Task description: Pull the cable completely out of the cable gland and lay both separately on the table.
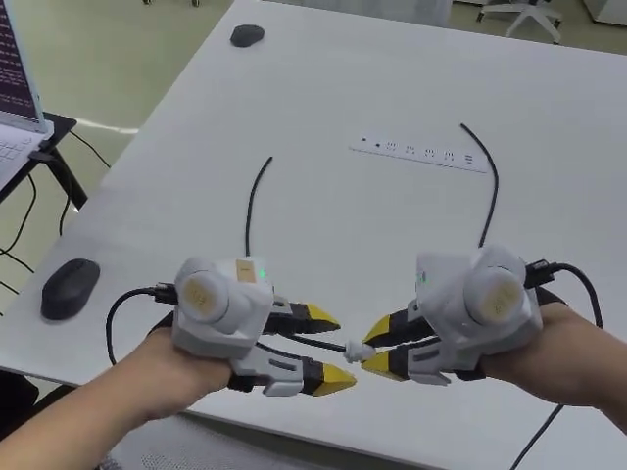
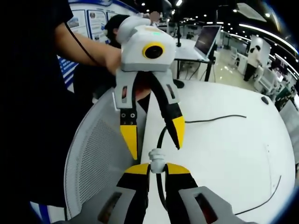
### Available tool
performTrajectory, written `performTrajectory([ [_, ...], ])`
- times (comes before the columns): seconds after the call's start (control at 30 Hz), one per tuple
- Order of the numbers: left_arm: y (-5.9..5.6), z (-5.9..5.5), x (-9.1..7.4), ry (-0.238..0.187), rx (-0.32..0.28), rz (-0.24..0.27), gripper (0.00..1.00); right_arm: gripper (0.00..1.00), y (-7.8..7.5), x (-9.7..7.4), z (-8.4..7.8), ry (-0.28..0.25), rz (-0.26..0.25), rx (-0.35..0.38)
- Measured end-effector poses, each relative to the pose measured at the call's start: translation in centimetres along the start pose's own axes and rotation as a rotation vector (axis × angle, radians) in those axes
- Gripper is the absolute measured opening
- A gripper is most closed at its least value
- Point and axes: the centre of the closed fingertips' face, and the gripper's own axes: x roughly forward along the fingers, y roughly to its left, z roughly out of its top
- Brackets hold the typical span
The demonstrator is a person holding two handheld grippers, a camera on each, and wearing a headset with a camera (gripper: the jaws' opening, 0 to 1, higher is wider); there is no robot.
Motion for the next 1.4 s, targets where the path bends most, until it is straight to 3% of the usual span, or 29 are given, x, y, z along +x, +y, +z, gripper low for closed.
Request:
performTrajectory([
  [0.23,-0.4,0.2,0.2,-0.006,0.008,-0.030,0.27,0.06,0.0,0.1,-0.1,0.004,-0.004,-0.019],
  [0.7,-0.8,0.0,0.6,-0.002,0.013,-0.054,0.18,0.06,0.4,0.1,-0.6,0.007,0.004,-0.063],
  [1.4,-1.8,0.6,1.0,-0.021,0.092,-0.068,0.15,0.06,0.9,-0.4,-0.7,-0.036,-0.016,-0.200],
])
